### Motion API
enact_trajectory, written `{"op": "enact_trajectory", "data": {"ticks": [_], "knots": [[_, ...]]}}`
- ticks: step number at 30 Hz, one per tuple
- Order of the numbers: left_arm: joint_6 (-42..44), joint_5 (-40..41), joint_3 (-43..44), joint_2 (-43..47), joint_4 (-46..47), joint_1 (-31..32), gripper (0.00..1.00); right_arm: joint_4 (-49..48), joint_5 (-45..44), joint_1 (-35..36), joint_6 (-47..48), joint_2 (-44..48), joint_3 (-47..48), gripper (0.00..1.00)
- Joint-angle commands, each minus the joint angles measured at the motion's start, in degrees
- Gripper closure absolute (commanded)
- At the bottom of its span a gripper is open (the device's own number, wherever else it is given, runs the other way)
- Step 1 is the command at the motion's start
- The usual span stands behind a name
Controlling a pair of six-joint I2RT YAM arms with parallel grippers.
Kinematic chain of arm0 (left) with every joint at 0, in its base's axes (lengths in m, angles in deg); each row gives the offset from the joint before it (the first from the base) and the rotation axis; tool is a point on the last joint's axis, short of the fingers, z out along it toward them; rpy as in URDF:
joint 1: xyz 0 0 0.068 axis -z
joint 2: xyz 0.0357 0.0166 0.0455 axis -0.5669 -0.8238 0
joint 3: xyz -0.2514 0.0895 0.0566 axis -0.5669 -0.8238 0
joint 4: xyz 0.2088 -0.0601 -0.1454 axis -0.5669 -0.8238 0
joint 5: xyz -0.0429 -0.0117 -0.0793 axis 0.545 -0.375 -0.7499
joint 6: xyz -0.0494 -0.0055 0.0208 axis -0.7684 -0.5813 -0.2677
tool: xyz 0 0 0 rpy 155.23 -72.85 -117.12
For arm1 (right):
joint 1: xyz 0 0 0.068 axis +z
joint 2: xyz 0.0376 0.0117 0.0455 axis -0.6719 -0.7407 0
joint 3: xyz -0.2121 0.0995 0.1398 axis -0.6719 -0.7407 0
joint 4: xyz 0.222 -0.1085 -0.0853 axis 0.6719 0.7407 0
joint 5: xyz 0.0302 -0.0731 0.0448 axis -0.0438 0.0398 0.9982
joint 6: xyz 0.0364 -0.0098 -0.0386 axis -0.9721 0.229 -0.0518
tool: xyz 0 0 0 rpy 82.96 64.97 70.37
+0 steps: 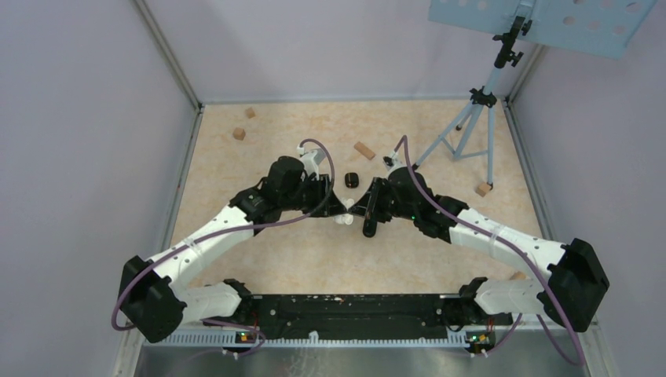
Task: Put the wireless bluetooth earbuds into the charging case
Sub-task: Pass from the right arm to the left
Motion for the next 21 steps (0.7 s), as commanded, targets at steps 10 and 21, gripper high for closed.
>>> {"op": "enact_trajectory", "data": {"ticks": [10, 21], "knots": [[0.5, 1.7, 3.0, -1.0, 0.0, 1.1, 0.8, -2.0, 0.5, 0.9, 0.1, 0.6, 1.2, 0.6], [2.9, -6.9, 7.1, -3.4, -1.2, -0.2, 1.0, -3.2, 3.9, -2.3, 8.9, 12.3, 1.7, 0.17]]}}
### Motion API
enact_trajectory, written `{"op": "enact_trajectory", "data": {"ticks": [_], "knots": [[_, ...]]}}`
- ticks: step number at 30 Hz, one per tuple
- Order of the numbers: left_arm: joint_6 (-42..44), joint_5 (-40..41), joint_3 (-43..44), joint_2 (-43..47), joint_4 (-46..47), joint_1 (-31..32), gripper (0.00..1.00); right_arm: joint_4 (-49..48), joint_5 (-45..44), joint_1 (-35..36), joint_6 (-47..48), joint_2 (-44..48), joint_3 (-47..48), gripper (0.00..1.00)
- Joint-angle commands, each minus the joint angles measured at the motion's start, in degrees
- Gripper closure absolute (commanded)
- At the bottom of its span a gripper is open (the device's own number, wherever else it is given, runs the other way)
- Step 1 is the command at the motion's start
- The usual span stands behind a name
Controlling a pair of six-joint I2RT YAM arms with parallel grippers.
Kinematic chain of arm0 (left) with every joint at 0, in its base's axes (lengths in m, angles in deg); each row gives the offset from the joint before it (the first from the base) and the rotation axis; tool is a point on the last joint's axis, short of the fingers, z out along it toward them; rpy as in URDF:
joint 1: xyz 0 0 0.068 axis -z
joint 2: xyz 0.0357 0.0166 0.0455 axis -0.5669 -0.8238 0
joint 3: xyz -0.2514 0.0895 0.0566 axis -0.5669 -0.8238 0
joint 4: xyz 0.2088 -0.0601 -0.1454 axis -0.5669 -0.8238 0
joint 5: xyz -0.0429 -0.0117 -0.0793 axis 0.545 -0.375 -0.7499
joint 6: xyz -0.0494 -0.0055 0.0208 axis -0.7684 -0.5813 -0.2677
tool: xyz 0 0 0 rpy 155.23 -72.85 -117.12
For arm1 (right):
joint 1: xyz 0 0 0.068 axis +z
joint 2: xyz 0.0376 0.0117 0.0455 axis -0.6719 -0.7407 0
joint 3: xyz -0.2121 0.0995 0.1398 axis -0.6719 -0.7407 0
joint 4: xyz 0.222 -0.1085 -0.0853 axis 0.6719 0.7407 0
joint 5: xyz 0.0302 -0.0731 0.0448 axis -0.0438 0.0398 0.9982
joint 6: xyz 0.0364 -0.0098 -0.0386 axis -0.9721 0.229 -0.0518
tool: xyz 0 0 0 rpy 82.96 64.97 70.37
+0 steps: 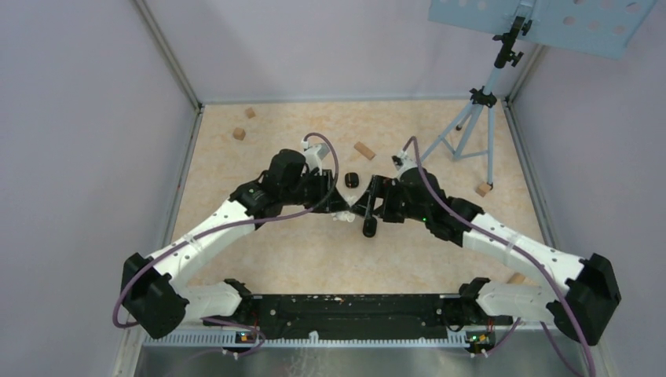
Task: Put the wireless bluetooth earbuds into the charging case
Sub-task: Pass from the right arm to the left, then pass from the left arm to the right
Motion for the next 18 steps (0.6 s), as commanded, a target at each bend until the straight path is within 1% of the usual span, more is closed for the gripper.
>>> {"op": "enact_trajectory", "data": {"ticks": [1, 4, 8, 10, 13, 15, 18], "knots": [[1.6, -7.7, 3.8, -2.3, 1.4, -1.4, 1.0, -11.9, 7.4, -2.6, 1.4, 10.6, -0.2, 0.17], [0.4, -16.1, 3.7, -3.1, 2.7, -4.8, 1.0, -23.0, 11.8, -4.6, -0.7, 16.0, -7.9, 0.16], [-1.5, -28.3, 1.5, -3.8, 7.6, -10.6, 1.0, -34.1, 15.0, -4.9, -4.1, 19.4, -13.8, 0.16], [-3.0, -33.8, 0.3, -4.3, 10.4, -13.3, 1.0, -38.3, 16.0, -5.3, -6.3, 19.5, -16.0, 0.16], [-6.5, -39.8, -1.4, -4.3, 14.7, -16.5, 1.0, -43.9, 16.7, -6.1, -9.7, 18.7, -18.4, 0.18], [-8.7, -43.3, -2.4, -4.1, 18.1, -17.7, 1.0, -50.0, 17.5, -6.8, -12.6, 17.7, -20.4, 0.22], [-14.4, -48.4, -4.7, -4.2, 26.0, -19.0, 1.0, -59.5, 19.2, -7.4, -16.7, 14.9, -22.9, 0.25]]}}
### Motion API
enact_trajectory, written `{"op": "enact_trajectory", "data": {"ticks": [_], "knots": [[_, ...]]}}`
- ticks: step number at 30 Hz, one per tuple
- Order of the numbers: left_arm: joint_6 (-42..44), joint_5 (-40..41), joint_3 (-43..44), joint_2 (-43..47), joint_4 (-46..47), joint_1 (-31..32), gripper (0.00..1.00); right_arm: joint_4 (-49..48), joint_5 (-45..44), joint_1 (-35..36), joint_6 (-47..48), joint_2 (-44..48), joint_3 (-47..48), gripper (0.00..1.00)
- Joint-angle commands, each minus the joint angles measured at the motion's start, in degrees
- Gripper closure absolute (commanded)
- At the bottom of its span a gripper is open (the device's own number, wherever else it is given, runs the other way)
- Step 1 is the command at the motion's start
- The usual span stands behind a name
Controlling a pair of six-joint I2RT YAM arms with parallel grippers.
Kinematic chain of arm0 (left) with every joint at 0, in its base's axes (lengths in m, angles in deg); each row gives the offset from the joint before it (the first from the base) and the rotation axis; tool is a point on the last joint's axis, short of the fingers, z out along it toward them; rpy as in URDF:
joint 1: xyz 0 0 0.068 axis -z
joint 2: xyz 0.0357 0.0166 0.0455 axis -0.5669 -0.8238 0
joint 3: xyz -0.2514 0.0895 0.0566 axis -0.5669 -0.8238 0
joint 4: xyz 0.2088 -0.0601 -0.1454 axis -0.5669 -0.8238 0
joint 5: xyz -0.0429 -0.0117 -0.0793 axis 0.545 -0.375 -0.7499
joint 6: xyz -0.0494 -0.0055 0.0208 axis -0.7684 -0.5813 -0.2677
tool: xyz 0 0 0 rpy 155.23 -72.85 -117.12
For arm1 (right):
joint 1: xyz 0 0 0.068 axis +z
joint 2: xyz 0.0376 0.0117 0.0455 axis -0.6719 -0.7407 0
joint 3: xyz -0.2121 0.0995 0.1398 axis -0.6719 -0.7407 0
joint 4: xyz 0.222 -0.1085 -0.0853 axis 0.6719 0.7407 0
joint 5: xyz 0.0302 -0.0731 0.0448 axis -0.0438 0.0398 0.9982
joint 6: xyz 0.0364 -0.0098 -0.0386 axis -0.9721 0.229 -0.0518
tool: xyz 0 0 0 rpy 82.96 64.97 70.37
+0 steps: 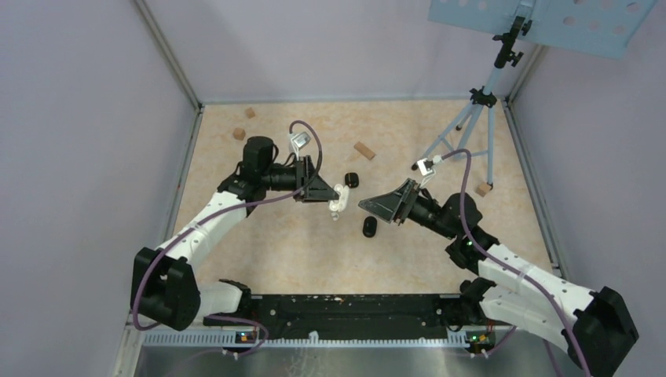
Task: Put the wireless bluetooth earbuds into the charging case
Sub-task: Pass from the left arm to the right
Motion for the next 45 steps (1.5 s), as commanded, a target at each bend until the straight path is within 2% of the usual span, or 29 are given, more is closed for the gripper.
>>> {"op": "enact_trajectory", "data": {"ticks": [1, 13, 17, 27, 34, 45], "knots": [[-7.9, -11.9, -2.6, 0.0, 14.0, -1.5, 1.0, -19.3, 3.9, -1.1, -7.0, -3.8, -2.0, 0.25], [-11.3, -12.8, -3.3, 0.5, 17.7, -1.6, 1.0, -33.3, 6.4, -1.1, -11.0, -14.9, -2.3, 0.25], [-11.7, -12.8, -3.4, 0.5, 18.0, -1.7, 1.0, -36.4, 7.0, -1.0, -12.0, -17.5, -2.1, 0.29], [-12.0, -12.5, -3.7, 0.4, 18.3, -1.6, 1.0, -36.1, 7.0, 0.4, -11.4, -21.6, -0.1, 0.36], [-11.8, -12.4, -4.2, 0.6, 18.3, -1.7, 1.0, -39.6, 7.2, 1.5, -12.6, -24.4, 0.7, 0.44], [-11.5, -12.4, -5.0, 0.9, 18.2, -1.7, 1.0, -40.1, 6.9, 2.2, -12.6, -24.6, 2.0, 0.5]]}}
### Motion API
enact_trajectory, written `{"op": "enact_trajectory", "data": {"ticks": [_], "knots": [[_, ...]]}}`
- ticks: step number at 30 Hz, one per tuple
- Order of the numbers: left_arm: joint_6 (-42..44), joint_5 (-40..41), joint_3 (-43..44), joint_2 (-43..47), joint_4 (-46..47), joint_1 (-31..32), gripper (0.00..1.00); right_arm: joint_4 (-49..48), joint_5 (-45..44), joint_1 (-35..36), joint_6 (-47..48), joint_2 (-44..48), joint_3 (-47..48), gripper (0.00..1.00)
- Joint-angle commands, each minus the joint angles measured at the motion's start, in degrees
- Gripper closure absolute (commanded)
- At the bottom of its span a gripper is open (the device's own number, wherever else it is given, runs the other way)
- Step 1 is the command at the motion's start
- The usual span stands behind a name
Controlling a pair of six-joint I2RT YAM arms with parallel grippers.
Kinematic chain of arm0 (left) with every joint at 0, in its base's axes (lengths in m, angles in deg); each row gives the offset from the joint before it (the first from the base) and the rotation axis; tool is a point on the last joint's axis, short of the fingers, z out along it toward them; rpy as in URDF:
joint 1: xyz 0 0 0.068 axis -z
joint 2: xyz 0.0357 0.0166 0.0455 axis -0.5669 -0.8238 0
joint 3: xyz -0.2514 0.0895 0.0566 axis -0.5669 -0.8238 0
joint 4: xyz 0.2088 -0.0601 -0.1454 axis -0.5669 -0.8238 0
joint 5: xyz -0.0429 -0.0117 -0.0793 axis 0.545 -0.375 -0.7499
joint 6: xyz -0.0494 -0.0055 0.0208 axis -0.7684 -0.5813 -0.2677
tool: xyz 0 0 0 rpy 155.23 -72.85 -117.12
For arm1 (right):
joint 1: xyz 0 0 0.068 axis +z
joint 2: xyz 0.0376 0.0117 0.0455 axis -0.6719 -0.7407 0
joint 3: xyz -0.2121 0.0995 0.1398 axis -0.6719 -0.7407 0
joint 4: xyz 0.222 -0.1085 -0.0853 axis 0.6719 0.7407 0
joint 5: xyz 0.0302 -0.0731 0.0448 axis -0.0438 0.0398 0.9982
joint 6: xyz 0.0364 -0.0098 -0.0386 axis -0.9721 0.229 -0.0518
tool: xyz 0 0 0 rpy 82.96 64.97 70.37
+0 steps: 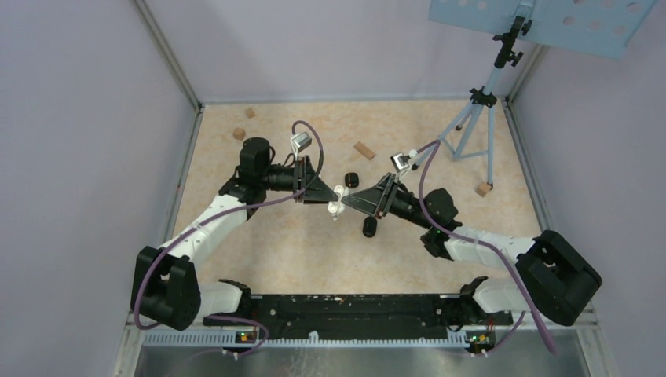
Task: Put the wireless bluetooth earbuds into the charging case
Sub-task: Pass from the left arm to the right
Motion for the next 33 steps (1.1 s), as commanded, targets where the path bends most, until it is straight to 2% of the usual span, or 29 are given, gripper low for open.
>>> {"op": "enact_trajectory", "data": {"ticks": [1, 7, 15, 18, 22, 26, 33], "knots": [[0.6, -0.9, -0.7, 1.0, 2.8, -0.3, 1.0, -3.3, 0.3, 0.6, 0.6, 0.0, 2.8, 0.51], [0.6, -0.9, -0.9, 1.4, 3.0, -0.3, 1.0, -4.2, 0.4, 0.7, 0.0, -1.4, 2.5, 0.53], [0.5, -0.9, -0.9, 1.7, 3.1, -0.3, 1.0, -6.9, 0.1, 0.8, -1.7, -2.6, 1.9, 0.67], [0.6, -0.9, -0.9, 1.8, 3.1, -0.3, 1.0, -8.2, 0.0, 0.8, -2.9, -2.8, 1.3, 0.75], [2.6, 0.5, -0.4, 2.7, 2.4, -0.3, 1.0, -10.8, -0.1, 0.8, -4.8, -3.4, 0.4, 0.99], [6.2, 3.7, 0.2, 5.0, 0.4, -0.3, 1.0, -12.0, -0.4, 0.8, -5.9, -3.3, -0.5, 1.0], [7.8, 3.9, 0.5, 5.2, -2.1, -0.3, 1.0, -13.2, -0.1, 0.8, -6.8, -3.2, -0.6, 1.0]]}}
